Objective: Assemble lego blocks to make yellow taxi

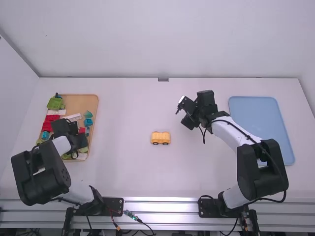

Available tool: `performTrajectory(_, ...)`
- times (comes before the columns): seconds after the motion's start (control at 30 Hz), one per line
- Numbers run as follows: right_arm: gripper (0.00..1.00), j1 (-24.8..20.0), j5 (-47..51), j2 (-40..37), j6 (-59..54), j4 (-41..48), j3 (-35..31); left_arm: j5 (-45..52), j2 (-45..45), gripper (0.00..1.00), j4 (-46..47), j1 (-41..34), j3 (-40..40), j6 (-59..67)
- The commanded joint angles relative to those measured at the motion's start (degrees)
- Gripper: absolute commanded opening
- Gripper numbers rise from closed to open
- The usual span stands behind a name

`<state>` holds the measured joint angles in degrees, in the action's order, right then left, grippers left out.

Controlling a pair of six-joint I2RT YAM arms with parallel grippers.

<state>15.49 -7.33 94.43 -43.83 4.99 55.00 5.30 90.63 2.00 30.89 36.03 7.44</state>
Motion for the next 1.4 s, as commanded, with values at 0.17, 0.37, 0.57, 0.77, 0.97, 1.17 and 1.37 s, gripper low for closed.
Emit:
performTrajectory(0.17, 0.99, 0.0, -0.5, -0.9, 0.5, 0.2, 1.3, 0.6, -0.6, 0.22, -2.0, 0.2, 0.2, -2.5)
performTrajectory(0.37, 0.99, 0.0, -0.6, -0.9, 0.5, 0.1, 1.3, 1.8, -4.5, 0.14, 0.5, 0.2, 1.8, -4.7)
performTrajectory(0.57, 0.99, -0.1, -3.6, -0.9, 5.5, -2.5, 1.3, 7.0, -13.1, 0.13, 3.3, 0.2, 1.9, -3.2)
performTrajectory(0.77, 0.99, -0.1, -16.5, -0.9, 14.1, -8.9, 1.3, 30.0, -22.8, 0.18, 3.0, -0.4, 1.0, 4.2)
performTrajectory(0.97, 0.99, -0.1, -41.7, -0.9, 21.8, -16.7, 1.3, 43.9, -23.2, 0.14, 0.0, -7.4, 1.0, 6.6)
performTrajectory(1.17, 0.99, -0.1, -60.0, -0.7, 24.5, -22.0, 1.3, 57.8, -20.0, 0.05, -8.9, -19.8, 1.0, 14.1)
performTrajectory(1.37, 1.00, -0.1, -70.8, 0.8, 24.5, -26.5, 1.2, 59.1, -15.8, 0.02, -24.2, -28.5, 1.0, 5.2)
